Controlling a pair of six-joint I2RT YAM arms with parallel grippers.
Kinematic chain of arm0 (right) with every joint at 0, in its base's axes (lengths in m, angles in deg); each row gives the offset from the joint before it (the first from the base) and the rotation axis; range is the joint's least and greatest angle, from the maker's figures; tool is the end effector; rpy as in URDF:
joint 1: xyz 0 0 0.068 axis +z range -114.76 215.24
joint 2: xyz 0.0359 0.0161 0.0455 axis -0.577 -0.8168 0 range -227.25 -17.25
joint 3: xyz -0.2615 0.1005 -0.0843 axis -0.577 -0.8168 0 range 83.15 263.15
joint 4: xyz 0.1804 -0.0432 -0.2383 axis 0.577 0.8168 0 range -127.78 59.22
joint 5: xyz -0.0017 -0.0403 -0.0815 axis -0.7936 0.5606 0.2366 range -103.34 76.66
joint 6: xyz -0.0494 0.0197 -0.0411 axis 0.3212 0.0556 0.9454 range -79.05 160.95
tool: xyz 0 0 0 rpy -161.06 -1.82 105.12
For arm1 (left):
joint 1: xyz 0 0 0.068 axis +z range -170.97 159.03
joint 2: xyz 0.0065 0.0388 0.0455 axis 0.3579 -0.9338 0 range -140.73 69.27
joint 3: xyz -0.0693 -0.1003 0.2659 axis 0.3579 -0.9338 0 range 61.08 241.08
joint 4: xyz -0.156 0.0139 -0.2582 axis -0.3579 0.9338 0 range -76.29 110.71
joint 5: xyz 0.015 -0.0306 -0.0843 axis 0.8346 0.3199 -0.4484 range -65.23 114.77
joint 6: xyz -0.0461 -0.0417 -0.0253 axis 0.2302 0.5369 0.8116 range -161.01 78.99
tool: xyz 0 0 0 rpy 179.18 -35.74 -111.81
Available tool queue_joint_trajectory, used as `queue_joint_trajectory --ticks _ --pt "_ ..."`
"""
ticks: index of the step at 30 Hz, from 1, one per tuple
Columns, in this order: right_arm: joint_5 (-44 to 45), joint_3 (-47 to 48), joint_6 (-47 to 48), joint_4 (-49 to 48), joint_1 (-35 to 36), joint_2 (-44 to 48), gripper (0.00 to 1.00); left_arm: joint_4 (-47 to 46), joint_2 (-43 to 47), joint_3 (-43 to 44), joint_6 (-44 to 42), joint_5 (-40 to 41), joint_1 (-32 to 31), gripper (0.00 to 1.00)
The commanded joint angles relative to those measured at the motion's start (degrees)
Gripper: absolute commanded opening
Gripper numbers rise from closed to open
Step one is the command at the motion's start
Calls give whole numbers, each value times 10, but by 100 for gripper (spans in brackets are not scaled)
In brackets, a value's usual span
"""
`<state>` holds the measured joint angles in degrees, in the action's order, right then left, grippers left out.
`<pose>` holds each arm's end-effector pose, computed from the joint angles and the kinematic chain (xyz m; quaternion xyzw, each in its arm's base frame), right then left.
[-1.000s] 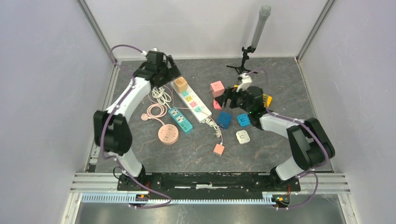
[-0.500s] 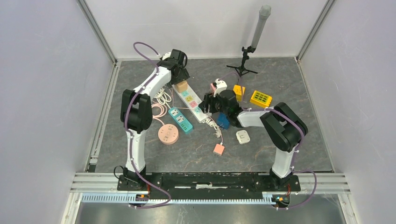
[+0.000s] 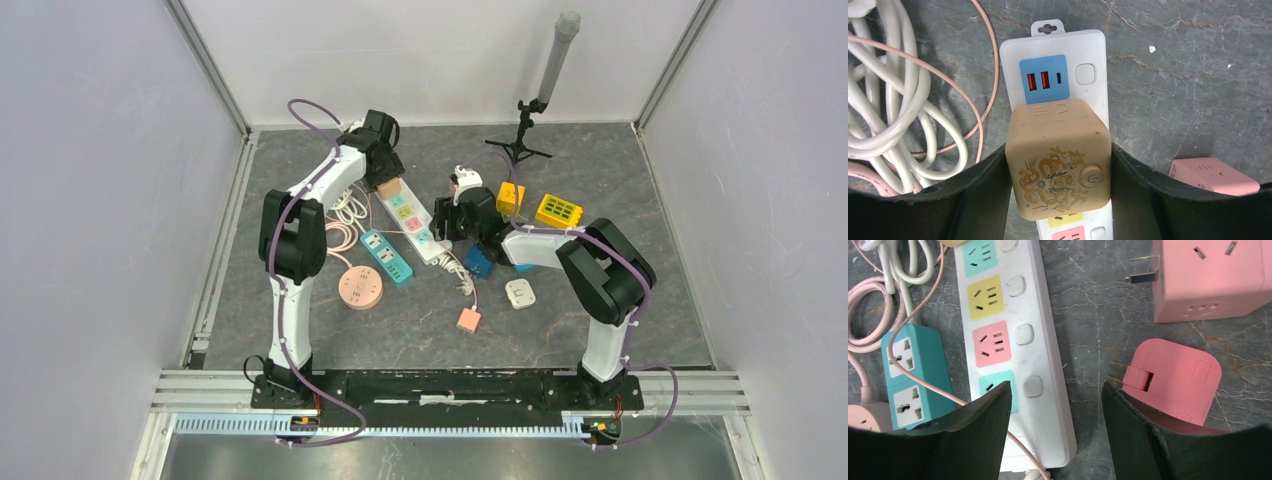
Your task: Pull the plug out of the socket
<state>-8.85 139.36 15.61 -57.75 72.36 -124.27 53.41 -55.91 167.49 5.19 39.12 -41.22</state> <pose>0.3543 0.2628 0.1348 -0.0700 0.8664 0.2266 0.4394 0.5126 -0.1750 0.2027 -0.2474 0.9229 -0.0471 0.2913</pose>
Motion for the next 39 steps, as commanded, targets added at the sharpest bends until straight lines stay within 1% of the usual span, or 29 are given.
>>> queue_joint_trajectory --ticks 1,4,7,11,20,22,24,28,32,39 --pt "-17 27 3 41 8 -8 71 2 1 -21 -55 -124 7 51" --pt "-15 20 1 48 13 -3 72 2 4 -23 -76 -161 7 46" --pt "-15 26 5 57 15 -10 72 2 8 -24 -80 -173 7 43" --pt "-25 54 22 87 19 -29 74 2 14 -18 -77 -178 7 42" --pt "-78 60 32 86 33 -40 72 2 18 -16 -78 -218 4 39" --pt "-79 74 39 98 35 -51 71 11 18 -10 -74 -201 3 38" --pt "-80 87 44 111 37 -64 68 41 12 9 -73 -155 -2 38" --pt "-70 122 47 163 40 -88 57 76 -2 42 -74 -109 -14 37" --pt "-69 128 45 186 40 -91 51 86 -1 56 -72 -92 -25 37" --pt "-70 108 54 198 39 -94 42 125 -18 128 -98 -114 -24 37"
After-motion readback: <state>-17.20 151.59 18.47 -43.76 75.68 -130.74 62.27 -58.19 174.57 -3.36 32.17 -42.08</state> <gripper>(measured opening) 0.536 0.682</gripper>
